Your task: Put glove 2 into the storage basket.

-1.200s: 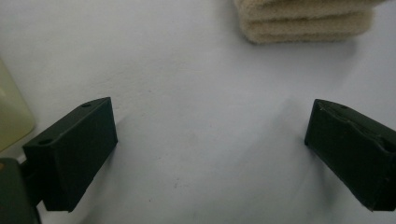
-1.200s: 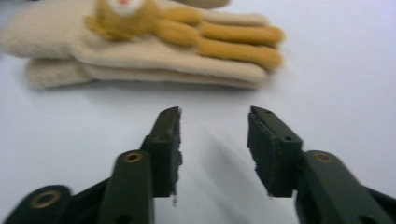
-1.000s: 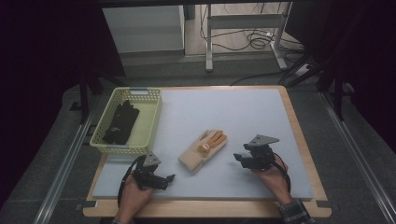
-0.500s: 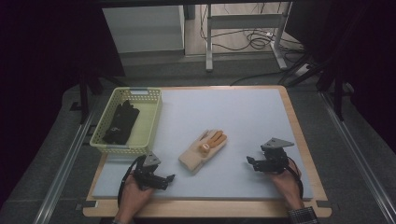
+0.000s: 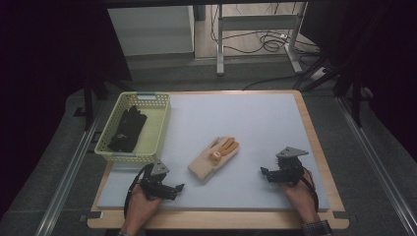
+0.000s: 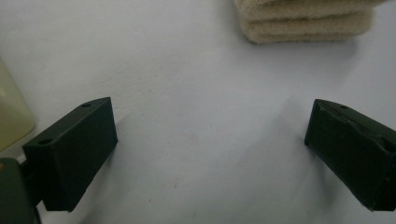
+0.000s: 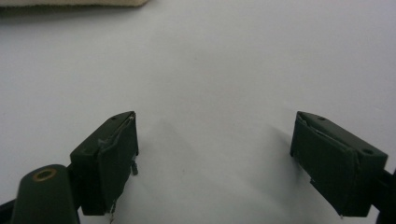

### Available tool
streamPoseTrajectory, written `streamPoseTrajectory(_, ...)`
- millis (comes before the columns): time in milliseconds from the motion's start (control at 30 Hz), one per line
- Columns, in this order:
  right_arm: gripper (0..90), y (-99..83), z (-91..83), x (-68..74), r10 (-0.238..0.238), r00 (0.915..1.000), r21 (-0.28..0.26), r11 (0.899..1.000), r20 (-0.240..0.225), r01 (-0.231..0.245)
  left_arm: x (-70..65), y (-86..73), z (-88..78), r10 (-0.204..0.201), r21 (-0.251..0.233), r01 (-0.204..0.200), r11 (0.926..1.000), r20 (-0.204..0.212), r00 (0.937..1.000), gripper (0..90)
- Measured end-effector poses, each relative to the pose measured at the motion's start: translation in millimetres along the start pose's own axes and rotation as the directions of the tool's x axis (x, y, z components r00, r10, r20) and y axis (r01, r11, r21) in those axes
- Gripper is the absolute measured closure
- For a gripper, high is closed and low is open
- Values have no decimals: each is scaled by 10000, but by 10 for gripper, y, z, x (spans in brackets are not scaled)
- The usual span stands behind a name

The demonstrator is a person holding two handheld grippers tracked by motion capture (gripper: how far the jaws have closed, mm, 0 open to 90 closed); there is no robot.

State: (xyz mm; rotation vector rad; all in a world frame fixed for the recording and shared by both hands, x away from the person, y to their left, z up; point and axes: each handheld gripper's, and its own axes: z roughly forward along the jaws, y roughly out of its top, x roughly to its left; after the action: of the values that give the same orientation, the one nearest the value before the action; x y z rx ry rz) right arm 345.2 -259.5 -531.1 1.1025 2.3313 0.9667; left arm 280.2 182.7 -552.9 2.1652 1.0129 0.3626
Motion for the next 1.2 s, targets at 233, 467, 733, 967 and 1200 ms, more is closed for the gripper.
streamPoseTrajectory(233,148,-4,1,1,-14,10000,-29,10000,12,14,-6,5,2,-53,-11,53,10000,1,10000,24)
streamPoseTrajectory(467,148,-5,0,3,-26,10000,-36,10000,30,26,1,52,-8,-195,150,192,9997,199,9996,20)
streamPoseTrajectory(733,148,-7,-3,15,-57,9999,-67,10000,96,58,-49,275,-18,-364,152,352,9993,877,9955,8)
streamPoseTrajectory(967,148,-11,-10,31,-177,9996,-105,9998,209,179,-117,611,20,-91,258,62,9996,1126,9936,0)
streamPoseTrajectory(1200,148,-11,-9,28,-169,9997,-106,9998,194,172,-179,919,117,215,526,-285,9982,1289,9914,0)
